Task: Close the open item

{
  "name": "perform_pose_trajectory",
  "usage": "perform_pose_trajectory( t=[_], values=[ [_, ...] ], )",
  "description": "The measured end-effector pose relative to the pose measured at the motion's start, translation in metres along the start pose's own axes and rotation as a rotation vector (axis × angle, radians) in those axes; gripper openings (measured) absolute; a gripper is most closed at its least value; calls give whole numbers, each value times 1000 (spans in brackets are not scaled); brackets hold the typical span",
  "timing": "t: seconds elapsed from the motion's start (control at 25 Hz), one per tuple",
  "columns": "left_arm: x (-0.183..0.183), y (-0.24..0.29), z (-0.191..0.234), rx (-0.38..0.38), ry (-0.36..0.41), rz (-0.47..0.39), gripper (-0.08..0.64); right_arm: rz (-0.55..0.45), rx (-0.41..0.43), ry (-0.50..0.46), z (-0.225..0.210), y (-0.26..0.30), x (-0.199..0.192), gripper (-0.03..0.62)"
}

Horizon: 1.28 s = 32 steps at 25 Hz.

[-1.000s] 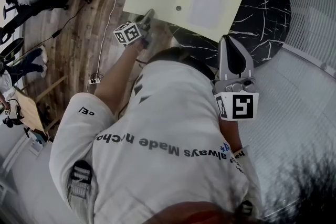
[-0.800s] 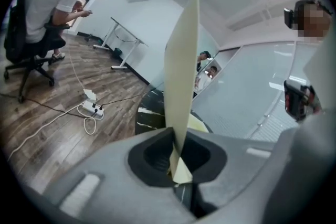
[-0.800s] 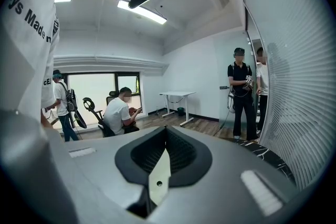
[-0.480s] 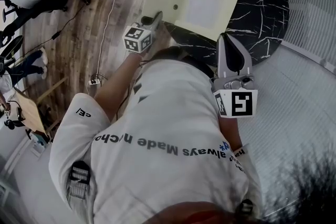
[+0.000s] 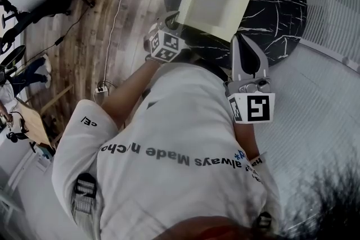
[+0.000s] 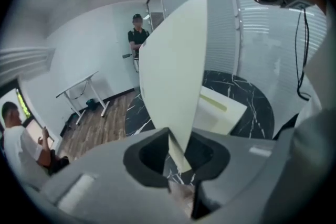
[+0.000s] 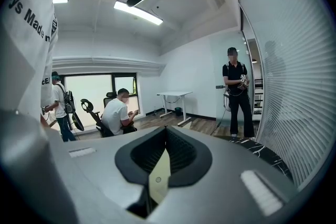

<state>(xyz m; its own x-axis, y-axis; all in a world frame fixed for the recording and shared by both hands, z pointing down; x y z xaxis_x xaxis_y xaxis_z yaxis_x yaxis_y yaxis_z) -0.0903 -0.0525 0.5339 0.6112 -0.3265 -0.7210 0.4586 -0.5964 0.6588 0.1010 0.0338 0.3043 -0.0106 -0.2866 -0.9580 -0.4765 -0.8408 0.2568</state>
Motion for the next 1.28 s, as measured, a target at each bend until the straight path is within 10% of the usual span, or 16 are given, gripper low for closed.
perform_pose_trajectory(
  t=[0.6,1.28],
  values=[
    [20,48,-87,-155,486,176,90,2,-39,26,-4,-9,-7,0],
    [7,78,-120,-242,687,267,117,83,-83,73,-17,0,-49,0]
  ],
)
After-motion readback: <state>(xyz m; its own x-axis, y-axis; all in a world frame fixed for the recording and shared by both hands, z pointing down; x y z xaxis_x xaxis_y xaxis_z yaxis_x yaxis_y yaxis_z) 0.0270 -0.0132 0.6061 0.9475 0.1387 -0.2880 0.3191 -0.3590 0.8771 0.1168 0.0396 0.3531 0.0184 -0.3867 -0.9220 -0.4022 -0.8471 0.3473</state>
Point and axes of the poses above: the fingertips, and each gripper's own axes: y forward along the fingers, z to its left, x out of its top, the point moved 8 cm from there along -y, backward along the fingers, and after that the axes turned 5 degrees about x, right-handed, at the moved point
